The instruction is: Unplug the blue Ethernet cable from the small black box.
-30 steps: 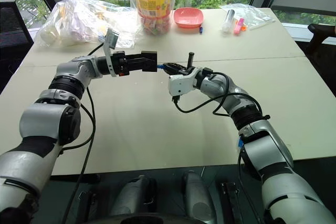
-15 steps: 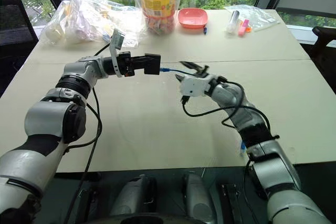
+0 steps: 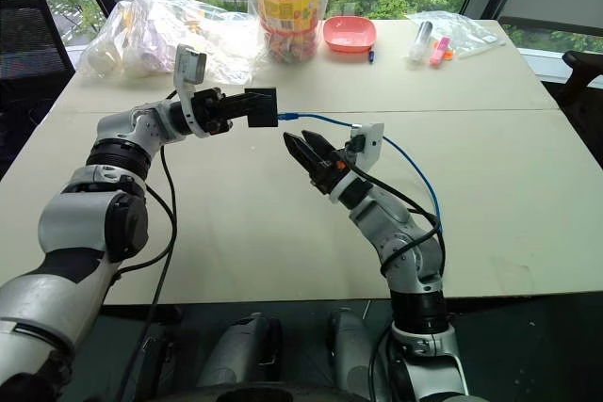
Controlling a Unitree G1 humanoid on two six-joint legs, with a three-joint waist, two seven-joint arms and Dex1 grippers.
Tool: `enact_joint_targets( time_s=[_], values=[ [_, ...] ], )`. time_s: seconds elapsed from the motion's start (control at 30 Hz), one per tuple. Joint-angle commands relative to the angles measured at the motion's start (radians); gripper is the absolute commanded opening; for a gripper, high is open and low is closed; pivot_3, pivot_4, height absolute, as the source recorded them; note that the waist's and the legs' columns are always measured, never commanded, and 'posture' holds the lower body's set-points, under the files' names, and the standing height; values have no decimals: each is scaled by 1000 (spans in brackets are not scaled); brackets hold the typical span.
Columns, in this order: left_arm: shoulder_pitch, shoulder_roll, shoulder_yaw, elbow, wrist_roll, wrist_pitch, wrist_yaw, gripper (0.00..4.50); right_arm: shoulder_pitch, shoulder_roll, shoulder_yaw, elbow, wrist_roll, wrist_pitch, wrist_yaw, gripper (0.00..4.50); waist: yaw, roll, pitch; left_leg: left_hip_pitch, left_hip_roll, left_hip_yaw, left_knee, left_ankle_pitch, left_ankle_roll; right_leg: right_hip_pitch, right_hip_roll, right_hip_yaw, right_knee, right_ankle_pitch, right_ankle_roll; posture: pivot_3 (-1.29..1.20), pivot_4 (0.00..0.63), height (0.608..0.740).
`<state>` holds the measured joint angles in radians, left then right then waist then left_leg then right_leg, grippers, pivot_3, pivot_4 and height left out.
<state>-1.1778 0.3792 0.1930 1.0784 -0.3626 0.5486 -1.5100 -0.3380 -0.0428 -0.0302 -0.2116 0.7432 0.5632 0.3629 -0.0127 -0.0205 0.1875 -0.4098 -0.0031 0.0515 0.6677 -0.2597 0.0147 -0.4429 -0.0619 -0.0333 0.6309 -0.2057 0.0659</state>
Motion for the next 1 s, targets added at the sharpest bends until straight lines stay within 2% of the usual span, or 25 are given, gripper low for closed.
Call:
enact_joint_targets(
  time_s=[0.03, 0.3, 0.67, 1.0],
  values=[
    [40, -11, 19, -141, -69, 88, -11, 528, -29, 34, -16, -16, 37, 0, -11, 2518, 0, 0, 0, 0, 0, 0, 0, 0, 0, 0, 0, 0, 0, 0, 0, 0, 150, 740],
    [140, -32, 6, -328, -137, 199, 43, 528, -53, 63, -24, 21, 42, -13, 2, 2518, -2, 0, 0, 0, 0, 0, 0, 0, 1, 0, 0, 0, 0, 0, 0, 0, 150, 740],
    [154, -36, 17, -360, -183, 222, 90, 528, -50, 75, -22, 20, 47, -12, 17, 2518, -1, 0, 0, 0, 0, 0, 0, 0, 1, 0, 1, 0, 0, 0, 0, 0, 150, 740],
    [150, -31, 44, -349, -243, 260, 111, 528, -45, 159, -90, 17, 198, 3, -10, 2518, -2, 0, 0, 0, 0, 0, 0, 0, 1, 0, 0, 0, 0, 0, 0, 0, 150, 740]
  ],
)
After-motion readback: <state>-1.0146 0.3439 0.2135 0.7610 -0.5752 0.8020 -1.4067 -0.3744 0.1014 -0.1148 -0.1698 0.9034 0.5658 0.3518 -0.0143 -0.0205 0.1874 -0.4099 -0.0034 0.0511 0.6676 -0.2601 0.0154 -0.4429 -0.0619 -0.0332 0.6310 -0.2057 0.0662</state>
